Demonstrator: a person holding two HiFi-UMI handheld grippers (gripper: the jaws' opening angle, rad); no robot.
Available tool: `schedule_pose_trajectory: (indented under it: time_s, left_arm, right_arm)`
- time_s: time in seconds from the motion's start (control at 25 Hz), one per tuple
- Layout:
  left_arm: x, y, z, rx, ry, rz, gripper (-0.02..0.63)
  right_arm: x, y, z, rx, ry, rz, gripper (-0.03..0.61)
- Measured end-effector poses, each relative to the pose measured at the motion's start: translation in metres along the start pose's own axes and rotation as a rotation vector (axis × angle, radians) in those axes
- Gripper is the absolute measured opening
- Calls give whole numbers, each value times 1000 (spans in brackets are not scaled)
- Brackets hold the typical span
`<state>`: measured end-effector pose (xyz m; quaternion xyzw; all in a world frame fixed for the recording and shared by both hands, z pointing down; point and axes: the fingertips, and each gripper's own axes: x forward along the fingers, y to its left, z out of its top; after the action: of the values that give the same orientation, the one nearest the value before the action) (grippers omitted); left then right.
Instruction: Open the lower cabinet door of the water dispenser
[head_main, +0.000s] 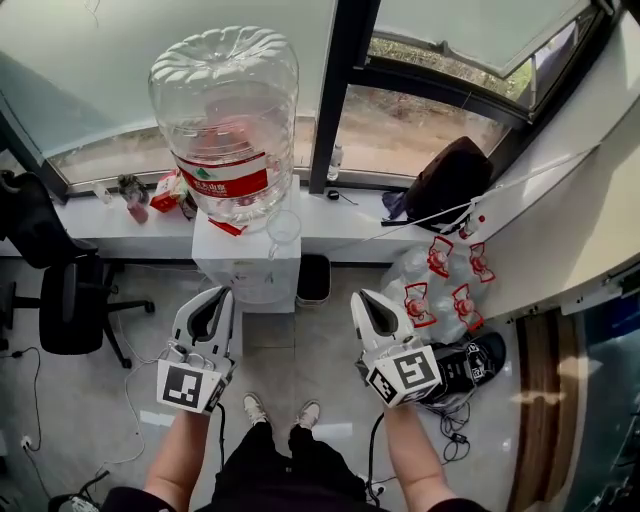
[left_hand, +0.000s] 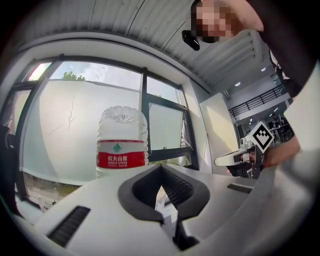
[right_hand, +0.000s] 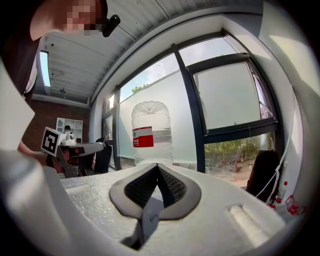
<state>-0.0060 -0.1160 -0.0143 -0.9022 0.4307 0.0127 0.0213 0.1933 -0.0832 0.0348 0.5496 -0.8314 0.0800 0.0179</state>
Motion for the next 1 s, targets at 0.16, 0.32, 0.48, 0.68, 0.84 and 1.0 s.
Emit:
schedule_pose_trajectory:
  time_s: [0.16, 0.32, 0.48, 0.68, 0.84, 1.0]
  left_arm:
    - [-13, 11, 26, 26, -26, 28, 8]
    - [-34, 21, 40, 33, -56, 56, 8]
    - [-50, 21, 62, 51, -76, 66, 8]
    - [-70, 20, 84, 46, -113, 79, 8]
    - [-83, 22, 95, 48, -139, 97, 8]
    - [-101, 26, 103, 41, -154, 123, 8]
  right_arm:
    - [-6, 6, 15, -14, -16, 4, 5]
    - [-17, 13, 31, -10, -37, 3, 5]
    - [-30, 21, 55, -44, -77, 12, 5]
    - [-48, 36, 79, -85, -115, 19, 5]
    - [-61, 45, 97, -116, -158, 25, 5]
    - [-81, 46, 104, -116, -170, 12, 5]
